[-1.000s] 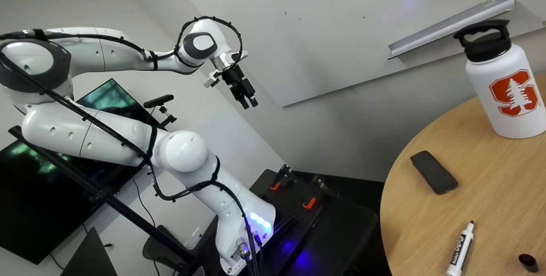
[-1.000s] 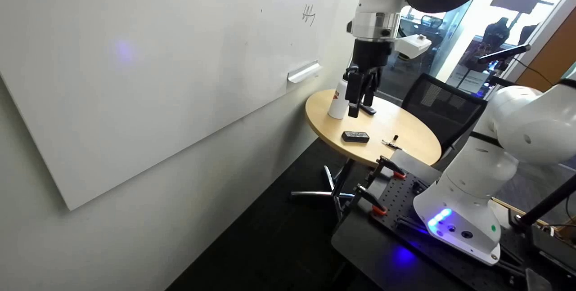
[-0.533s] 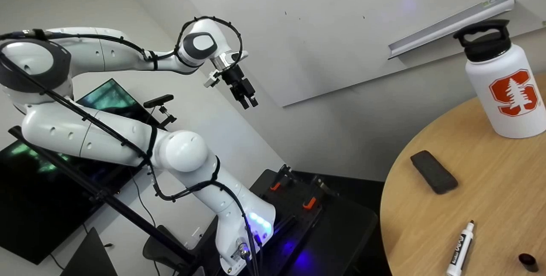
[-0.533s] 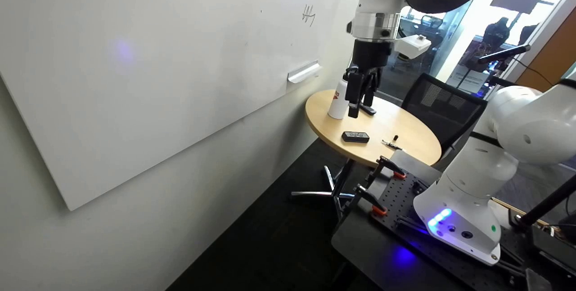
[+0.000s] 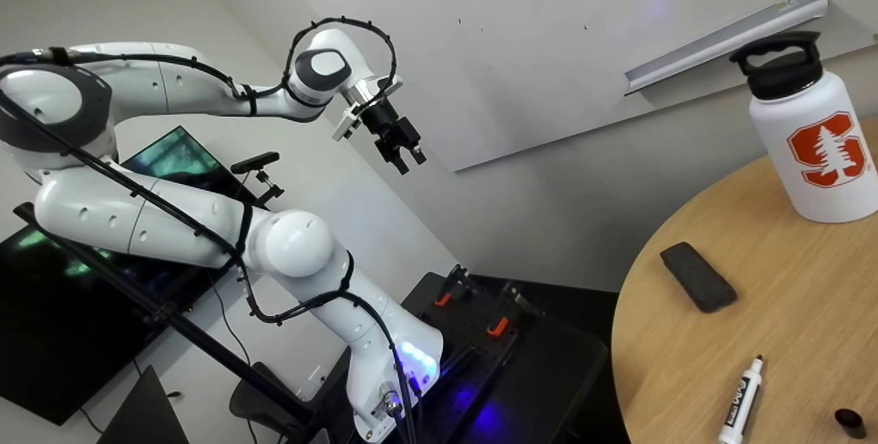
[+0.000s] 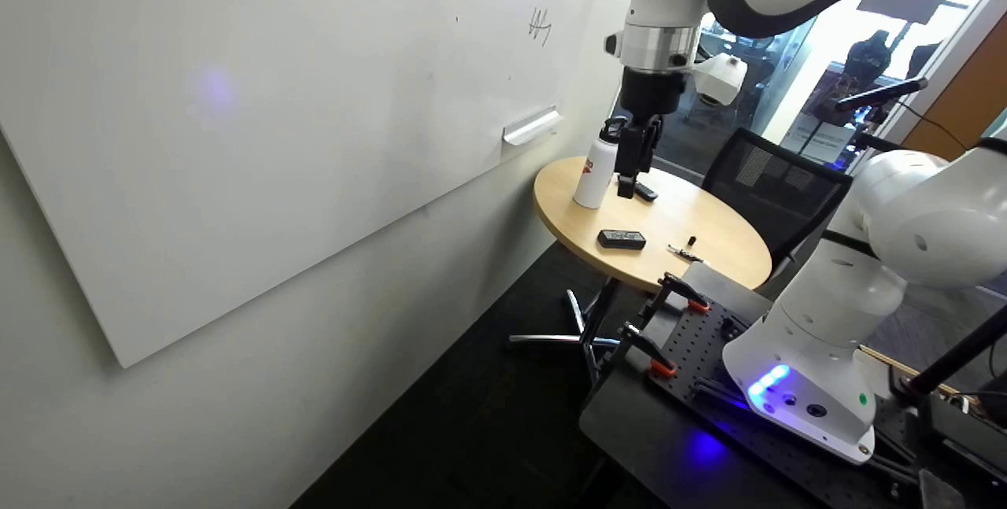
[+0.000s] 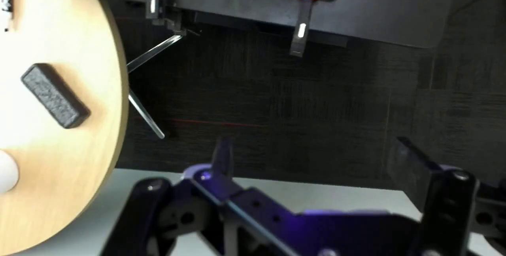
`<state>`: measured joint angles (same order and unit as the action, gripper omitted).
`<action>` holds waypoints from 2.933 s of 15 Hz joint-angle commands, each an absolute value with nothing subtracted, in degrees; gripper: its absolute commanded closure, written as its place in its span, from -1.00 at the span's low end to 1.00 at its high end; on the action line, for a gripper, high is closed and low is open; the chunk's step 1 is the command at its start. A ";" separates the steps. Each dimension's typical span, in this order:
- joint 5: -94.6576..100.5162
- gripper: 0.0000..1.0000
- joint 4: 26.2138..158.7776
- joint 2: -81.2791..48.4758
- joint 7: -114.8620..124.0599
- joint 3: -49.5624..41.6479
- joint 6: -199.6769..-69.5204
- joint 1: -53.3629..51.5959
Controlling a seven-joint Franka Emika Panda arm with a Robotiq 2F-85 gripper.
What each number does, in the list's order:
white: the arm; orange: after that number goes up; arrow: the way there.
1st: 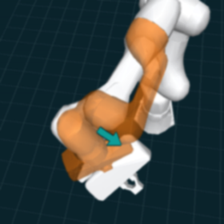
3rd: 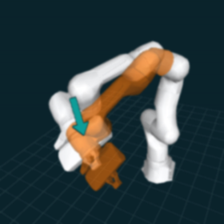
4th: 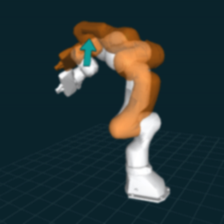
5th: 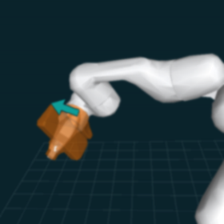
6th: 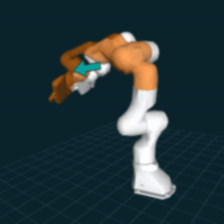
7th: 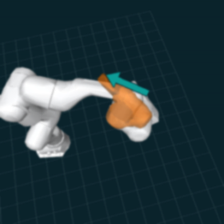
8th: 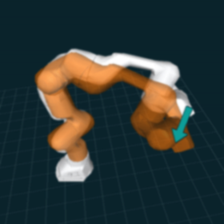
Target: Take the eraser and erase the writings on the whiteboard
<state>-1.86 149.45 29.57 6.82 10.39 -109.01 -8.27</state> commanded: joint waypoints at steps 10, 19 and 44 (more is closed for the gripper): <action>14.59 -1.00 153.77 29.63 -23.58 -10.30 -114.68 2.34; 25.83 -1.00 154.95 27.80 -35.49 -16.74 -127.06 6.90; 9.72 -1.00 141.73 -12.72 -66.95 -22.38 -154.97 16.53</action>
